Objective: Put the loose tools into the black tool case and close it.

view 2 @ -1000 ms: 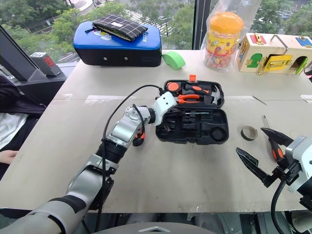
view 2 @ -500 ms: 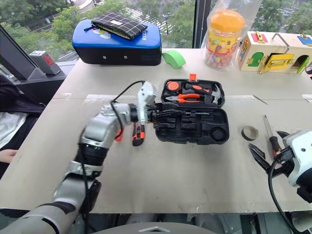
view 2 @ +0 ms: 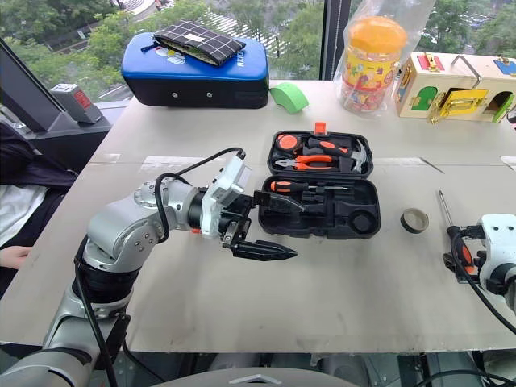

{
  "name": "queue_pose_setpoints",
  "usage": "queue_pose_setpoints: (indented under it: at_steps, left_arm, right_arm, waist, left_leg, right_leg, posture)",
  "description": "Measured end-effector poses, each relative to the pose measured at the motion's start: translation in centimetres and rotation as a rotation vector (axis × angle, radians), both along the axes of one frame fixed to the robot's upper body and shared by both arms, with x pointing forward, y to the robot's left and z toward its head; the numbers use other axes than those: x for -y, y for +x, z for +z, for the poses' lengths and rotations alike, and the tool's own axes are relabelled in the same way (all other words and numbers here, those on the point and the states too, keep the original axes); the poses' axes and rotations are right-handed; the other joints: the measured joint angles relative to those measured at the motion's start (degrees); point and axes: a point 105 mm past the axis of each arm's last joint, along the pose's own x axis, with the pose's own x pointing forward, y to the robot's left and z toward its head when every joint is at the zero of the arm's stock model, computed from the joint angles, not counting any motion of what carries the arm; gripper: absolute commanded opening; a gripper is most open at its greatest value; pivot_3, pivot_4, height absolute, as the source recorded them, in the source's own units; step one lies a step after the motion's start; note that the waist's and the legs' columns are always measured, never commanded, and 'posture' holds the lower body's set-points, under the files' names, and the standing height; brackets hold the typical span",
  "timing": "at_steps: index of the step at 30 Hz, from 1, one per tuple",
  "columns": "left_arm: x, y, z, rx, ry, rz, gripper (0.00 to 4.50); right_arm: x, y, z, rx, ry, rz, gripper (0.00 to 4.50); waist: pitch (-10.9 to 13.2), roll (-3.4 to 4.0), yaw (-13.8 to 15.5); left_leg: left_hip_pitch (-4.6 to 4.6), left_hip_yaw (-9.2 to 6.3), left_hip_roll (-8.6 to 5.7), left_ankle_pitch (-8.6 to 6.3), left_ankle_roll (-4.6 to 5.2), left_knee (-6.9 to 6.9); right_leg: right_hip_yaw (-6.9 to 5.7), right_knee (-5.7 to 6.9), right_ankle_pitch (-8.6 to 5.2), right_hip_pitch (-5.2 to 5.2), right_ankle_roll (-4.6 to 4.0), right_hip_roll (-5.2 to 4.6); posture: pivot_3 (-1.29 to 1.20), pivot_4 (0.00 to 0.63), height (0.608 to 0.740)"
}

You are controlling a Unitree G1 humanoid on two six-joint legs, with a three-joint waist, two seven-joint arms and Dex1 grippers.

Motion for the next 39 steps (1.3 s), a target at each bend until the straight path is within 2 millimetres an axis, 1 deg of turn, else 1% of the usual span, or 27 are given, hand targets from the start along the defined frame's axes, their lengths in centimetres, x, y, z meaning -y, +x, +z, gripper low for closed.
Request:
queue_pose_setpoints:
  at_steps: [1,2,3,4,5,8,10,11,12,13,15,17,18,19,20,21,23,24,26,29,35,37,39]
  left_arm:
    - [0.0,-0.1,0.0,0.0,-0.003,-0.001,4.5]
    - [0.1,-0.1,0.1,0.002,-0.004,0.002,4.5]
    - [0.0,-0.1,0.0,0.002,-0.005,0.004,4.5]
    - [0.0,-0.2,0.0,0.004,-0.005,0.01,4.5]
    - [0.0,-0.2,-0.1,0.005,-0.004,0.017,4.5]
    - [-0.1,0.0,-0.2,0.008,-0.007,0.049,4.5]
    - [-0.3,0.2,-0.5,0.008,-0.018,0.086,4.5]
    - [-0.3,0.5,-0.4,0.013,-0.052,0.128,4.5]
    - [-0.7,1.4,-0.3,0.025,-0.12,0.227,4.5]
    - [-1.0,2.0,-0.1,0.039,-0.17,0.291,4.5]
    - [-2.0,2.6,-0.3,0.076,-0.183,0.365,4.5]
    - [-4.2,2.6,-1.2,0.035,-0.138,0.42,4.5]
    - [-5.2,2.6,-1.5,0.014,-0.133,0.454,4.5]
    - [-6.2,2.3,-1.8,-0.006,-0.138,0.486,4.5]
    - [-6.6,2.1,-2.0,-0.021,-0.135,0.499,4.5]
    - [-7.4,1.8,-2.3,-0.033,-0.126,0.523,4.5]
    - [-8.4,1.1,-2.8,-0.036,-0.092,0.556,4.5]
    - [-8.9,0.8,-3.0,-0.036,-0.079,0.573,4.5]
    - [-9.2,0.3,-2.9,-0.025,-0.075,0.598,4.5]
    - [-9.5,-0.2,-2.7,-0.006,-0.075,0.629,4.5]
    - [-9.9,-1.4,-2.9,0.018,-0.071,0.699,4.5]
    - [-9.9,-1.5,-2.9,0.021,-0.072,0.707,4.5]
    - [-9.9,-1.6,-3.0,0.019,-0.074,0.719,4.5]
  right_arm:
    - [0.0,0.1,-0.1,-0.002,0.001,0.001,2.26]
    - [0.0,0.3,0.0,0.002,0.003,0.0,1.72]
    - [0.1,0.4,0.1,0.004,0.002,-0.002,1.33]
    - [0.2,0.3,0.0,0.004,0.0,-0.005,0.81]
    - [0.4,0.3,0.0,0.004,-0.008,-0.012,0.68]
    - [0.0,0.4,0.4,0.026,0.0,0.023,0.68]
    - [-0.9,0.8,1.4,0.071,-0.001,0.083,0.68]
    - [-1.6,1.3,2.4,0.111,0.001,0.141,0.68]
    - [-3.2,2.3,4.5,0.204,0.011,0.242,0.68]
    - [-4.7,3.1,6.4,0.288,0.02,0.329,0.68]
    - [-7.8,3.8,9.5,0.397,0.017,0.529,0.68]
    - [-10.9,4.6,10.6,0.376,-0.058,0.756,0.68]
    - [-12.1,5.0,10.5,0.347,-0.087,0.848,0.68]
    - [-13.5,5.8,9.9,0.308,-0.111,0.95,0.68]
    - [-14.0,6.2,9.6,0.28,-0.13,1.005,0.68]
    - [-14.9,6.8,8.7,0.225,-0.151,1.087,0.68]
    - [-15.8,7.8,7.5,0.154,-0.191,1.195,0.68]
    - [-16.0,8.4,7.2,0.132,-0.221,1.231,0.68]
    - [-15.5,9.6,6.0,0.063,-0.3,1.284,0.68]
    - [-14.9,10.5,5.0,-0.013,-0.362,1.354,0.68]
    - [-15.1,12.2,4.9,-0.069,-0.396,1.483,0.68]
    - [-15.0,12.4,4.9,-0.077,-0.4,1.492,0.68]
    - [-15.5,13.0,4.7,-0.078,-0.36,1.488,0.68]
  waist:
    - [0.0,0.0,0.0]
    - [0.0,0.0,-0.1]
    - [0.0,0.0,-0.1]
    - [0.0,0.0,-0.1]
    - [0.0,0.01,-0.1]
    - [0.0,0.03,-0.1]
    - [0.0,0.06,-0.2]
    - [0.1,0.14,-0.4]
    - [0.1,0.23,-0.8]
    - [0.1,0.17,-1.1]
    - [0.2,0.09,-1.5]
    - [0.2,0.1,-1.9]
    - [0.2,0.06,-2.0]
    - [0.2,0.0,-2.1]
    - [0.3,0.04,-2.0]
    - [0.3,0.02,-1.9]
    - [0.4,0.0,-1.4]
    - [0.4,0.0,-1.2]
    - [0.4,0.01,-0.8]
    - [0.4,0.01,-0.5]
    - [0.4,0.0,-1.2]
    - [0.4,-0.01,-1.2]
    - [0.3,-0.07,-1.5]
  left_leg:
    - [0.01,0.01,0.01,0.0,0.0,0.0]
    - [0.01,0.01,0.01,0.0,0.0,0.0]
    - [0.02,0.02,0.01,0.0,0.0,0.0]
    - [0.03,0.03,0.01,0.0,0.0,0.0]
    - [0.02,0.03,0.0,0.0,0.0,0.01]
    - [0.03,0.06,0.0,0.0,0.01,0.02]
    - [0.05,0.07,0.01,-0.01,0.01,0.01]
    - [0.08,0.1,0.01,-0.01,0.01,0.01]
    - [0.16,0.21,0.03,-0.01,0.01,-0.01]
    - [0.17,0.19,0.05,-0.01,0.01,0.0]
    - [0.2,0.13,0.1,-0.01,0.01,-0.02]
    - [0.34,0.14,0.14,-0.01,0.01,-0.15]
    - [0.3,0.1,0.16,-0.01,0.01,-0.17]
    - [0.29,0.13,0.16,-0.01,0.0,-0.14]
    - [0.27,0.13,0.15,-0.01,0.0,-0.19]
    - [0.23,0.14,0.13,-0.01,-0.01,-0.18]
    - [0.13,0.08,0.1,0.0,-0.03,-0.19]
    - [0.09,0.06,0.07,0.0,-0.06,-0.2]
    - [-0.03,0.0,-0.01,0.12,-0.26,-0.22]
    - [-0.12,-0.01,-0.05,0.12,-0.3,-0.26]
    - [-0.05,-0.03,-0.05,0.13,-0.32,-0.41]
    - [-0.05,-0.08,-0.05,0.13,-0.32,-0.42]
    - [-0.01,-0.04,-0.04,0.13,-0.32,-0.42]
  right_leg:
    - [0.01,0.0,0.0,0.0,0.0,0.01]
    - [0.01,0.0,0.0,0.0,0.0,0.02]
    - [0.02,0.0,0.0,0.01,0.01,0.02]
    - [0.03,0.0,0.0,0.01,0.01,0.02]
    - [0.03,0.01,0.0,0.01,0.01,0.02]
    - [0.08,0.01,0.0,0.01,0.02,0.02]
    - [0.09,0.01,0.0,0.01,0.02,0.04]
    - [0.14,0.01,0.01,0.01,0.03,0.04]
    - [0.28,0.04,0.01,0.02,0.03,0.03]
    - [0.27,0.05,0.01,0.02,0.04,0.06]
    - [0.22,0.05,0.01,0.03,0.03,0.14]
    - [0.25,0.05,0.01,0.01,0.02,0.17]
    - [0.18,0.01,0.0,0.02,0.01,0.16]
    - [0.17,-0.02,0.0,0.0,0.02,0.14]
    - [0.17,-0.06,0.0,0.0,0.01,0.08]
    - [0.17,-0.11,0.0,-0.04,0.02,0.05]
    - [0.11,-0.22,0.01,-0.06,0.01,0.0]
    - [0.07,-0.28,0.01,-0.06,0.01,-0.07]
    - [-0.07,-0.42,0.02,-0.11,0.01,-0.35]
    - [-0.13,-0.62,0.05,-0.09,0.01,-0.58]
    - [-0.16,-0.63,0.06,-0.06,-0.02,-0.63]
    - [-0.19,-0.64,0.06,-0.04,-0.04,-0.64]
    - [-0.16,-0.63,0.1,-0.02,-0.1,-0.62]
  posture:
    - [0.0,0.15,0.74]
    - [0.0,0.15,0.74]
    - [0.0,0.15,0.74]
    - [0.0,0.15,0.74]
    - [0.0,0.15,0.74]
    - [0.0,0.15,0.74]
    - [0.0,0.15,0.74]
    - [0.0,0.15,0.74]
    - [0.0,0.15,0.74]
    - [0.0,0.15,0.74]
    - [0.0,0.15,0.74]
    - [0.0,0.15,0.74]
    - [0.0,0.15,0.74]
    - [0.0,0.15,0.74]
    - [0.0,0.15,0.74]
    - [0.0,0.15,0.74]
    - [0.0,0.15,0.74]
    - [0.0,0.15,0.74]
    - [0.0,0.15,0.74]
    - [0.0,0.15,0.74]
    - [0.0,0.15,0.74]
    - [0.0,0.15,0.74]
    - [0.0,0.15,0.74]
